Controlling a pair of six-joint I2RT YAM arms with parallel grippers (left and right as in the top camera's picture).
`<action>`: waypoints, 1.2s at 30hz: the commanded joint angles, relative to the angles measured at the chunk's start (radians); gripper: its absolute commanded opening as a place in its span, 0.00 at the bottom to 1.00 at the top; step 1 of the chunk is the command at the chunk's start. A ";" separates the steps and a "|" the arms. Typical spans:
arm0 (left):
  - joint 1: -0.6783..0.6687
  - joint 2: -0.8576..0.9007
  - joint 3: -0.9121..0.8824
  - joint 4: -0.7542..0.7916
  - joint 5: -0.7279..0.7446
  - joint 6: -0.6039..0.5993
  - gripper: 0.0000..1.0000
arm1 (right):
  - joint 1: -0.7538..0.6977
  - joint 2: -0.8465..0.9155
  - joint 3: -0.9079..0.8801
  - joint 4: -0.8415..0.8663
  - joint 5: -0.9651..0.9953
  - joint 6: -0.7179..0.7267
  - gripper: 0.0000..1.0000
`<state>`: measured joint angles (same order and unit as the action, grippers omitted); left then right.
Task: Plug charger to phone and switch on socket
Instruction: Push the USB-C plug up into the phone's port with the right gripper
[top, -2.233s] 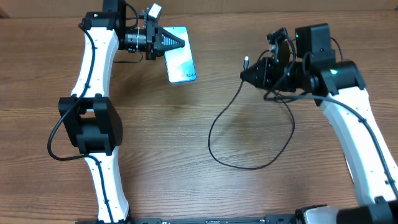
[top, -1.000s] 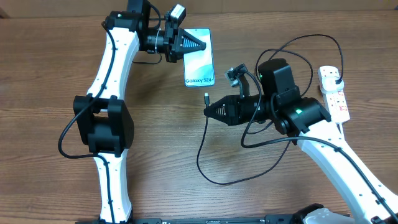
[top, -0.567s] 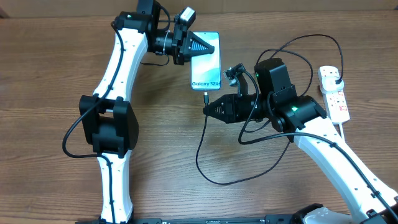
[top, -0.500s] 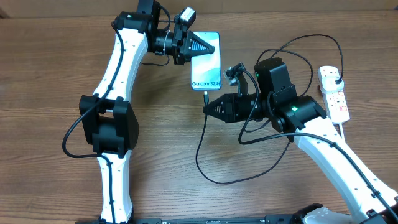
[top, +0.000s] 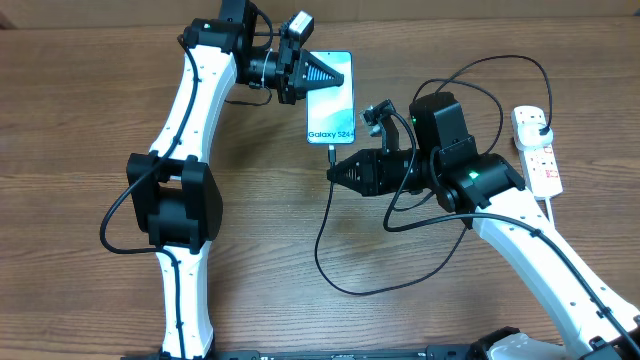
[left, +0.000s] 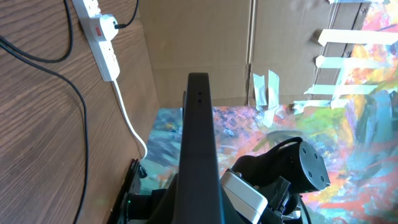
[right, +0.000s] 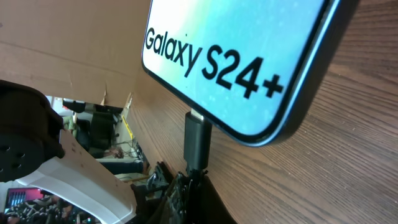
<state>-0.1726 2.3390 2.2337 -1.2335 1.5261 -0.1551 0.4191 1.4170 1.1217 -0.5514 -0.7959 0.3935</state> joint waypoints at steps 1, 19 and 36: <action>-0.001 -0.005 0.016 0.008 0.033 -0.010 0.04 | 0.002 -0.001 -0.005 0.006 0.010 0.003 0.04; 0.002 -0.005 0.016 0.000 -0.006 -0.003 0.04 | 0.002 -0.001 -0.005 0.005 0.022 -0.004 0.04; 0.001 -0.005 0.016 -0.019 -0.006 -0.008 0.04 | 0.003 -0.001 -0.005 0.005 0.021 0.000 0.04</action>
<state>-0.1726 2.3390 2.2337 -1.2457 1.4841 -0.1547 0.4194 1.4166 1.1213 -0.5537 -0.7815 0.3927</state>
